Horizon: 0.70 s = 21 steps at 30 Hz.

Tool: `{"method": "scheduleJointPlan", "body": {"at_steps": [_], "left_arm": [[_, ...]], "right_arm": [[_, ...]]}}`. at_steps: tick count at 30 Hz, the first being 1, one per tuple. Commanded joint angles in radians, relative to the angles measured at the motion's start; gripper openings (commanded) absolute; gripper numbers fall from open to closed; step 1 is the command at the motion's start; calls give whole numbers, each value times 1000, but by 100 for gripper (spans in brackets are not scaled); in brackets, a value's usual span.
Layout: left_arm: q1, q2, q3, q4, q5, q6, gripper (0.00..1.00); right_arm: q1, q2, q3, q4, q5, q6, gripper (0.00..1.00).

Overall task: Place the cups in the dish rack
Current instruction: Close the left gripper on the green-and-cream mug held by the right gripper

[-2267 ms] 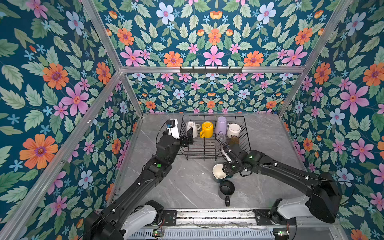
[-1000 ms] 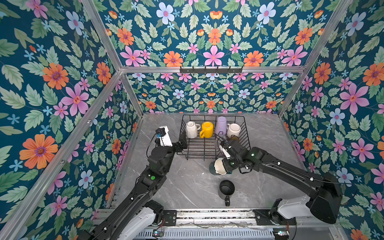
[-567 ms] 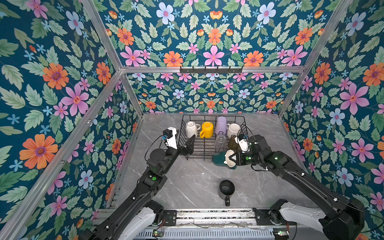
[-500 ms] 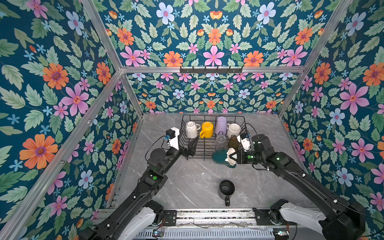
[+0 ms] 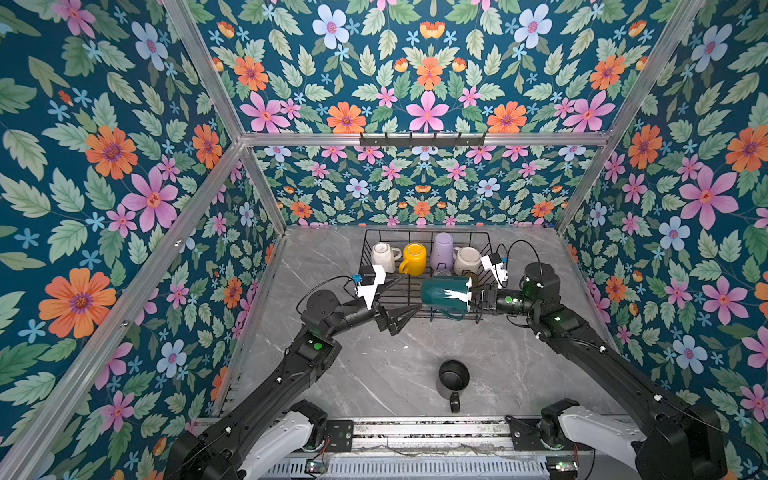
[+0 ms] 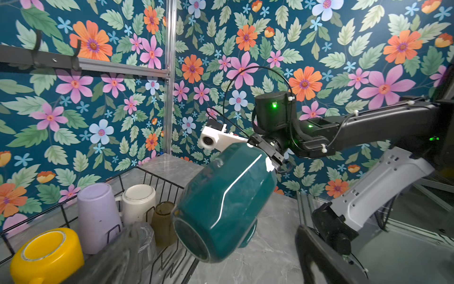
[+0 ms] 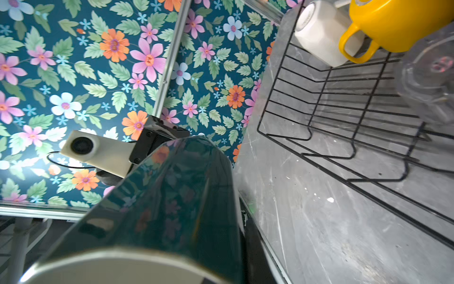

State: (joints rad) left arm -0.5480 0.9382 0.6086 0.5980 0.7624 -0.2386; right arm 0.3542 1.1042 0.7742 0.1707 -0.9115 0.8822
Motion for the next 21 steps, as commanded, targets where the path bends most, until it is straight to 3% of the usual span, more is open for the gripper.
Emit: {"method": "scheduleJointPlan", "body": {"at_steps": [1,21], "left_arm": [[2,6,6,45,51,-13,100],[1,50,16,133,198,-75,100]], "right_arm": [[5,3,4,197,-110,46,0],[124,33,72,157,-151,-51,0]]}}
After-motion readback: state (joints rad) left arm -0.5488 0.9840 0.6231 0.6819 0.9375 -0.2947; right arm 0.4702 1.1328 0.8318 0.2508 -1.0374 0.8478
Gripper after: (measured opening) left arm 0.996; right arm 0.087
